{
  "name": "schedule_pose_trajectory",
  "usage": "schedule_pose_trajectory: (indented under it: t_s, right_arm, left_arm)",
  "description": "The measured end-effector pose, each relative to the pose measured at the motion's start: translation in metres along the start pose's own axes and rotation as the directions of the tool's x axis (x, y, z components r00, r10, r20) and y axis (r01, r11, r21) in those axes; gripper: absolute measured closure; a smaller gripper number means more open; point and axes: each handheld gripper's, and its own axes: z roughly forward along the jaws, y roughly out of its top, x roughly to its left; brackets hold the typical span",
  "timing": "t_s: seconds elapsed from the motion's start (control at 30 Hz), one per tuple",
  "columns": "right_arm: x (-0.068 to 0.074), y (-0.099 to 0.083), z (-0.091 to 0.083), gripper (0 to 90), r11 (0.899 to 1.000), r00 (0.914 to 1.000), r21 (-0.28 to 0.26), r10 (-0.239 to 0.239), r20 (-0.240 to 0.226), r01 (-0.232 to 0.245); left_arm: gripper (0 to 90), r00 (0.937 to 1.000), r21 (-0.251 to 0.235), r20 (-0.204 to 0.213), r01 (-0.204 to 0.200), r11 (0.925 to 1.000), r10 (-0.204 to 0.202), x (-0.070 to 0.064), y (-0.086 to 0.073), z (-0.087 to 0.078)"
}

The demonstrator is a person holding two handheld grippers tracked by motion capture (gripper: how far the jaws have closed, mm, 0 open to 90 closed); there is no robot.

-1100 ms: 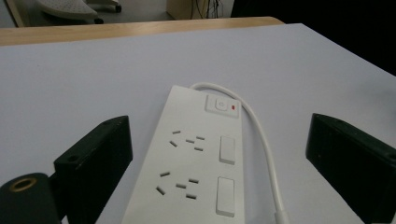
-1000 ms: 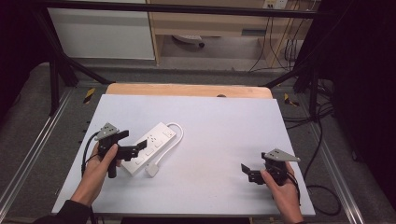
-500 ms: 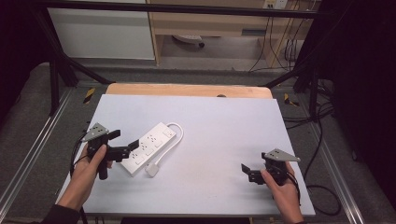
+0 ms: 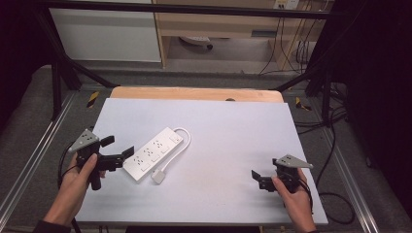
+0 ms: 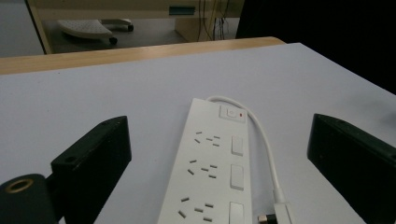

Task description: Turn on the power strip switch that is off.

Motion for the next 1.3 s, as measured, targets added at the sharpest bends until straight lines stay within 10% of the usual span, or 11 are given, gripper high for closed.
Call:
schedule_pose_trajectory:
  t_s: [1.3]
  right_arm:
    - [-0.002, 0.0, 0.0, 2.5, 1.0, 1.0, 0.0, 0.002, 0.009, -0.002]
  left_arm:
    - [6.0, 0.9984, -0.039, -0.052, 0.022, 0.999, -0.024, 0.024, -0.043, -0.048]
